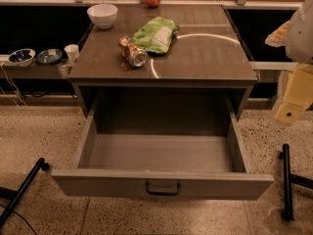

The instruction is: Place orange can into top drawer

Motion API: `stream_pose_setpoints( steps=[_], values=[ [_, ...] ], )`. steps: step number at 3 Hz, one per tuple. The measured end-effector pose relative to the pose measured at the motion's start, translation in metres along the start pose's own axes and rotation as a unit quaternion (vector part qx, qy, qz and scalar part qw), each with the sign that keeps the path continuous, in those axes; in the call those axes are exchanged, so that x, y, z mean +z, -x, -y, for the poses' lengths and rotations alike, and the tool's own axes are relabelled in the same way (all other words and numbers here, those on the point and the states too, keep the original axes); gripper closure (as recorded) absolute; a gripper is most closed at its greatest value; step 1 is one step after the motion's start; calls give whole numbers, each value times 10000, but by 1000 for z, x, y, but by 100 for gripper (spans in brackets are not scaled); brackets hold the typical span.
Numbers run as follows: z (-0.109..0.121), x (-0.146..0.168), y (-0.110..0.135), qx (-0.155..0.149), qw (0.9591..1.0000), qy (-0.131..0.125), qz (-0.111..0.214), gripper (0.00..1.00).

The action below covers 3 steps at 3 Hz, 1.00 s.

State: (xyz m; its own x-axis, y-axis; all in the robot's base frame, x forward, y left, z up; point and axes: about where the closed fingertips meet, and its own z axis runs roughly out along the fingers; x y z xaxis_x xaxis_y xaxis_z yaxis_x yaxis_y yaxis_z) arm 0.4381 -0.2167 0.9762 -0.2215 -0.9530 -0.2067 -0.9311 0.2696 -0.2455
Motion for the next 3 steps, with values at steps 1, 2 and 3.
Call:
stream_pose_setpoints(
  steps=[1, 2, 3],
  values=[
    [0, 0, 0, -1, 10000, 0, 0, 0],
    [2, 1, 5, -49, 10000, 0, 23, 0],
    [10, 21, 40, -422, 9988, 214, 84, 0]
  ],
)
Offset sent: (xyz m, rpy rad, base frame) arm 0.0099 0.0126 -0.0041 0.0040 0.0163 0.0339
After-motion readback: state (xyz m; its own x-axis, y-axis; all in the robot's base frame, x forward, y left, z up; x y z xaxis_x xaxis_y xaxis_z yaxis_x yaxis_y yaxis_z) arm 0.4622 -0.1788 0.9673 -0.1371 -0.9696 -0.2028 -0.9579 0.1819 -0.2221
